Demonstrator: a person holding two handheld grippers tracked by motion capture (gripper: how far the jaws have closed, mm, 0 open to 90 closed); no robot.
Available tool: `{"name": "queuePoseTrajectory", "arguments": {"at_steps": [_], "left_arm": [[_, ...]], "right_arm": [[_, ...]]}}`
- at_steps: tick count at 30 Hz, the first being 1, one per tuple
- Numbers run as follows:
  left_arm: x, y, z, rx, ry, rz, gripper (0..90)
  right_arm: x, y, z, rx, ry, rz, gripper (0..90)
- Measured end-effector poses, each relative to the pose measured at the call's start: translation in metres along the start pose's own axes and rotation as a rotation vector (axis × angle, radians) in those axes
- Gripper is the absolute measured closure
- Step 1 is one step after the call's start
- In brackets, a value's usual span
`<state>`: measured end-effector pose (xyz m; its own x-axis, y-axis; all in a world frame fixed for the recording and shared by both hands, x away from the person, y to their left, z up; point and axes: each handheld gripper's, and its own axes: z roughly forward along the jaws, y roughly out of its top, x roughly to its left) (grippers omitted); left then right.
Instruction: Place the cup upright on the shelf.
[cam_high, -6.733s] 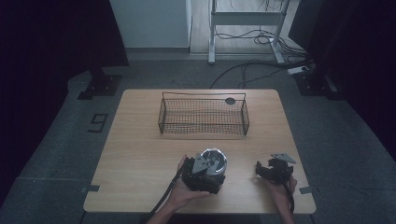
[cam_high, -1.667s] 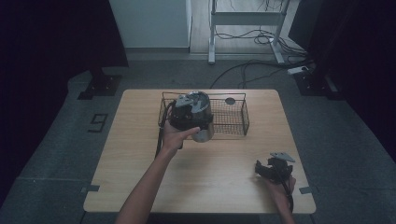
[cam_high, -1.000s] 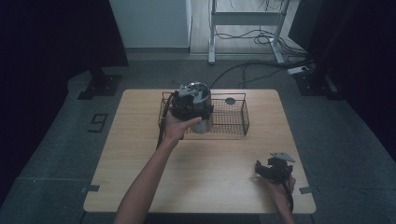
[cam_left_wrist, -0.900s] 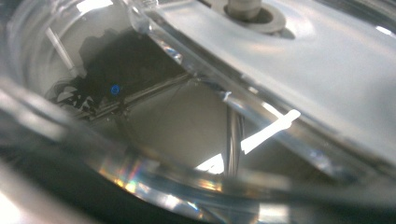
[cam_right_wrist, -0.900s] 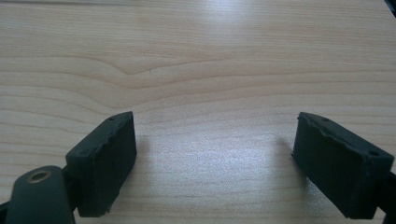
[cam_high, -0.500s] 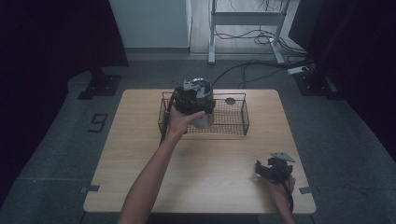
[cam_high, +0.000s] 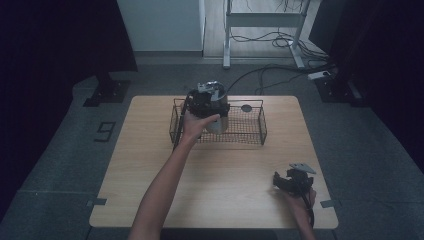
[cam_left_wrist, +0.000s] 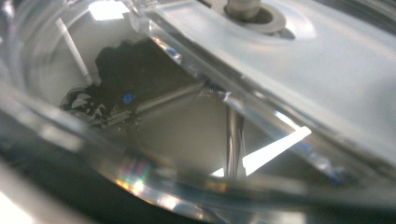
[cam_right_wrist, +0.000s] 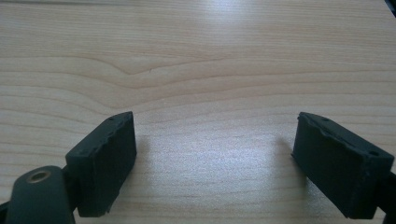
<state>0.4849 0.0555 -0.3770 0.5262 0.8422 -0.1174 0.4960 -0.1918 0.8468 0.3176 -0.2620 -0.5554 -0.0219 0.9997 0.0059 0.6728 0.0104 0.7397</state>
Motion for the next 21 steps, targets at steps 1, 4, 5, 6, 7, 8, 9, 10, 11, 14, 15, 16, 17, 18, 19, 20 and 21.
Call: {"name": "queuePoseTrajectory", "arguments": {"at_steps": [1, 4, 5, 6, 7, 8, 9, 10, 11, 14, 15, 16, 17, 18, 19, 20, 21], "left_arm": [[0.001, 0.000, 0.002, 0.003, 0.007, -0.001, 3.8], [0.000, 0.000, 0.008, -0.009, 0.025, -0.002, 3.8], [0.000, 0.000, 0.009, -0.008, 0.027, 0.005, 3.8], [-0.001, 0.000, 0.011, -0.010, 0.024, 0.008, 3.8], [-0.001, 0.001, 0.012, -0.012, 0.022, 0.010, 3.8], [-0.001, 0.002, 0.014, -0.012, 0.022, 0.010, 3.9], [-0.001, 0.002, 0.015, -0.011, 0.024, 0.011, 3.8], [-0.002, 0.003, 0.016, -0.012, 0.026, 0.012, 3.8], [-0.002, 0.003, 0.018, -0.015, 0.029, 0.010, 3.8], [0.001, 0.002, 0.022, -0.007, 0.033, 0.008, 3.8], [0.002, 0.001, 0.023, -0.003, 0.038, 0.010, 3.8], [0.002, 0.000, 0.025, -0.003, 0.042, 0.005, 3.8], [0.003, -0.001, 0.027, 0.004, 0.046, 0.009, 3.8], [0.003, -0.002, 0.029, 0.004, 0.048, 0.006, 3.8], [0.004, -0.002, 0.030, 0.005, 0.049, 0.005, 3.8], [0.004, -0.003, 0.032, 0.006, 0.049, 0.003, 3.8], [0.004, -0.003, 0.034, 0.007, 0.052, 0.002, 3.8]], "right_arm": [[0.000, 0.000, 0.000, -0.001, 0.000, -0.001, 13.1], [0.000, 0.000, 0.000, -0.001, 0.000, -0.001, 13.1], [0.000, 0.000, 0.000, -0.001, 0.000, -0.001, 13.1], [0.000, 0.000, 0.000, -0.001, 0.000, -0.001, 13.1], [0.000, 0.000, 0.000, -0.001, 0.000, -0.001, 13.1], [0.000, 0.000, 0.000, -0.001, 0.000, -0.001, 13.1], [0.000, 0.000, 0.000, -0.001, 0.000, -0.001, 13.1], [0.000, 0.000, 0.000, -0.001, 0.000, -0.001, 13.1], [0.000, 0.000, 0.000, -0.001, 0.000, -0.001, 13.1], [0.000, 0.000, 0.000, -0.001, 0.000, -0.001, 13.1], [0.000, 0.000, 0.000, -0.001, 0.000, -0.001, 13.1], [0.000, 0.000, 0.000, -0.001, 0.000, -0.001, 13.1], [0.000, 0.000, 0.000, -0.001, 0.000, -0.001, 13.1], [0.000, 0.000, 0.000, -0.001, 0.000, -0.001, 13.1], [0.000, 0.000, 0.000, -0.001, 0.000, -0.001, 13.1], [0.000, 0.000, 0.000, -0.001, 0.000, -0.001, 13.0], [0.000, 0.000, 0.000, -0.001, 0.000, -0.001, 13.1]]}}
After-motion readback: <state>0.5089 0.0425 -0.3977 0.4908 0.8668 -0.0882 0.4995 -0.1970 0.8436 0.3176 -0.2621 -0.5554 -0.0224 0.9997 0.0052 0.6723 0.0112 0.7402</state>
